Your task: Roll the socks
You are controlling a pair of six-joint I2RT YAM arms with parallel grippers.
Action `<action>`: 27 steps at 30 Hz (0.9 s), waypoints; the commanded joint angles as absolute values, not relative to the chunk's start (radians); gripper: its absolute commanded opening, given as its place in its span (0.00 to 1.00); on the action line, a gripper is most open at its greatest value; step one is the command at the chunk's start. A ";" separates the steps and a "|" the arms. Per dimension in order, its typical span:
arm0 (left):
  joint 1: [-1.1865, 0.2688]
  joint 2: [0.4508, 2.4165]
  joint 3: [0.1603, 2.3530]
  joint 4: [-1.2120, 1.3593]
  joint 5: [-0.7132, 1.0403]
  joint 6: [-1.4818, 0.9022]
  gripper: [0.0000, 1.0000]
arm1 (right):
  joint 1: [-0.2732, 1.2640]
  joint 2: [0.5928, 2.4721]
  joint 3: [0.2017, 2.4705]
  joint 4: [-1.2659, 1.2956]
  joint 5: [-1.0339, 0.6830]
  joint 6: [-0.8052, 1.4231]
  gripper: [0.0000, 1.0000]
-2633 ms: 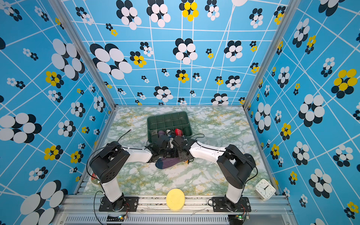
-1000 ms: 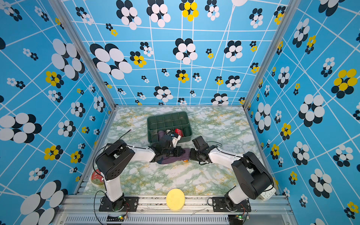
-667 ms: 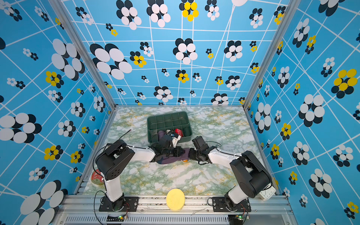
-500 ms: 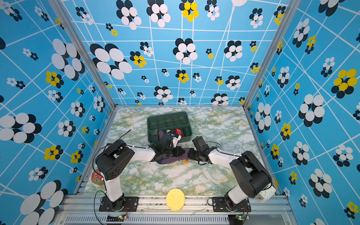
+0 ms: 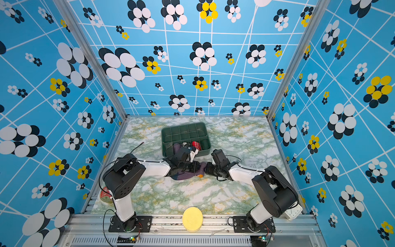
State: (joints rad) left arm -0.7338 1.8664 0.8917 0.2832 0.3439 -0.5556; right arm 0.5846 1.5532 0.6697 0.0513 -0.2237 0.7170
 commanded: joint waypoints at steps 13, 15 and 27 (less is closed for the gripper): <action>-0.757 1.908 0.869 0.114 0.339 -0.587 0.00 | 0.584 1.594 0.651 0.245 -0.373 0.785 0.36; -0.758 1.910 0.867 0.117 0.341 -0.589 0.00 | 0.584 1.597 0.650 0.245 -0.373 0.785 0.36; -0.758 1.923 0.832 0.205 0.386 -0.637 0.00 | 0.586 1.683 0.619 0.391 -0.442 0.852 0.38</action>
